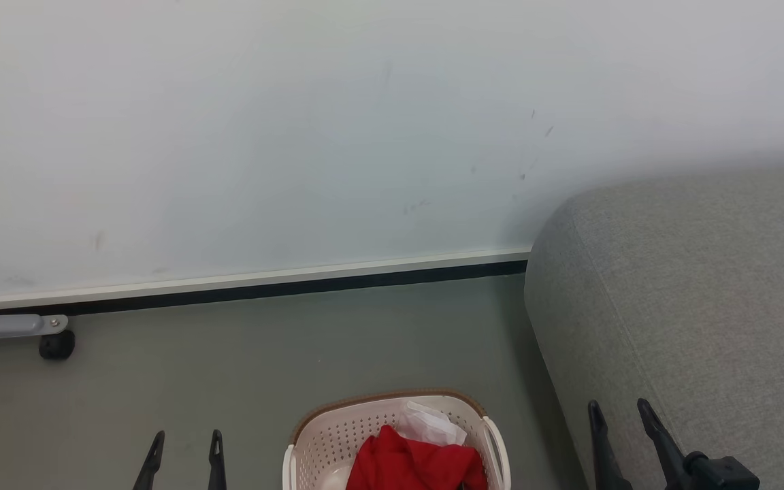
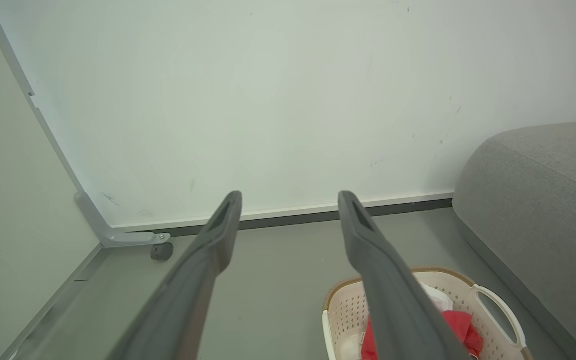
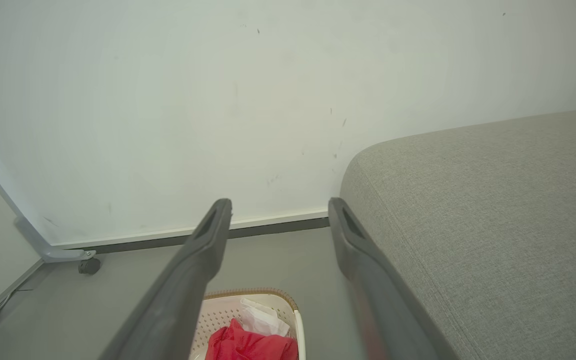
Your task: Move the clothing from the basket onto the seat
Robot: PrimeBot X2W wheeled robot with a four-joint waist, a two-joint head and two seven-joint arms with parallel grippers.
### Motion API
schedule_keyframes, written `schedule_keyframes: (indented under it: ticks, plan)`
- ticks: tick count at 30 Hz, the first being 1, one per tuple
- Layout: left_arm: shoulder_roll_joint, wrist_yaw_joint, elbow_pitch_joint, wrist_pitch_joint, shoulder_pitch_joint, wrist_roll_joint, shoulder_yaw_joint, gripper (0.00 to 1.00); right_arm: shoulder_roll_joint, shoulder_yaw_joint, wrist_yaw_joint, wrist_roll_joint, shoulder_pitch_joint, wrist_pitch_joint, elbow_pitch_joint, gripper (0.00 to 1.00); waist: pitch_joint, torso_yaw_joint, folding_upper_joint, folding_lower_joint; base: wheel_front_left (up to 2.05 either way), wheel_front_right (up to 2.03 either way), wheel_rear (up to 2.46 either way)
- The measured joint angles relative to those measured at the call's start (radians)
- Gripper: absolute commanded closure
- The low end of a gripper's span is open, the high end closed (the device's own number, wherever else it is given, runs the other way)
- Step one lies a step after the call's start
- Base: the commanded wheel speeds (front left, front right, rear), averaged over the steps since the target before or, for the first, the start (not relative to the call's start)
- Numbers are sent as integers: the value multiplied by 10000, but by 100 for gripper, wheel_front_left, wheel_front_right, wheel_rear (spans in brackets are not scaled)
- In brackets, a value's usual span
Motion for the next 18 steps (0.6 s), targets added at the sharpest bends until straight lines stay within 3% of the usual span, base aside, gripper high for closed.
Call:
schedule_keyframes:
  ticks: [18]
  plan:
    - [-63, -15, 15, 0, 0, -8, 8, 0, 4, -81, 0, 0, 19, 0, -38, 0, 82, -13, 0, 1, 0, 0, 0]
